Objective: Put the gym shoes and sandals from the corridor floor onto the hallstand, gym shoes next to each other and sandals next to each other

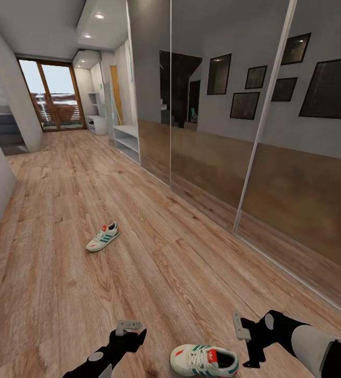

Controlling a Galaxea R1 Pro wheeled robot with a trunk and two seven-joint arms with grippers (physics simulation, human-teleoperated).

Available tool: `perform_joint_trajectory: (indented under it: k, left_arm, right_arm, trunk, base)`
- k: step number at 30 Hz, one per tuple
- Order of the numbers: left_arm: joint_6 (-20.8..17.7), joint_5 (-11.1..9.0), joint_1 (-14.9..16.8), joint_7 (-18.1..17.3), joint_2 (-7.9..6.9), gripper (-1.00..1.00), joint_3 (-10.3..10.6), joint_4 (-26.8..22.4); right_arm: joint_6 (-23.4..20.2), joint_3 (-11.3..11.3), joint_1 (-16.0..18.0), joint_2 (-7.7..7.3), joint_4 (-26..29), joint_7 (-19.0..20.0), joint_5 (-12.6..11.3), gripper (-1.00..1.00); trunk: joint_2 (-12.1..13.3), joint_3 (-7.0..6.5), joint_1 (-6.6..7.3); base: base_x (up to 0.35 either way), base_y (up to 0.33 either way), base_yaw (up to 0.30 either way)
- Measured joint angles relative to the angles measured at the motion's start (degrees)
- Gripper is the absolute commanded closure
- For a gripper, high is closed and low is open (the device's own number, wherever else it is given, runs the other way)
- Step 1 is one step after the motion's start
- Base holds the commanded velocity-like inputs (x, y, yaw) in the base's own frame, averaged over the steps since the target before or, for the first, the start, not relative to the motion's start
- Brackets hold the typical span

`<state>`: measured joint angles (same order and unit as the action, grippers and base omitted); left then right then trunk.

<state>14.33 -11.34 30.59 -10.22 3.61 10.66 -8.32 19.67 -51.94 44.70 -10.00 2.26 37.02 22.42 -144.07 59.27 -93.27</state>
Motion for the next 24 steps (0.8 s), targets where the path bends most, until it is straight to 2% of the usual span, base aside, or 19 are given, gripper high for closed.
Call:
perform_joint_trajectory:
  k: [15, 24]
  left_arm:
    - [-0.01, 0.0, 0.0, 0.1, -0.04, -1.0, -0.17, -0.03]
    - [-0.13, 0.0, 0.0, 0.1, -0.02, -1.0, -0.04, -0.03]
  right_arm:
    - [0.01, -0.06, -0.89, 0.37, 0.06, -0.02, 0.0, -1.0]
    - [0.02, -0.08, -1.47, 1.51, 0.11, -0.09, 0.0, -1.0]
  trunk:
    - [0.0, 0.0, 0.0]
    - [0.0, 0.0, 0.0]
  base:
    - [0.027, 0.0, 0.0]
    - [0.094, 0.0, 0.0]
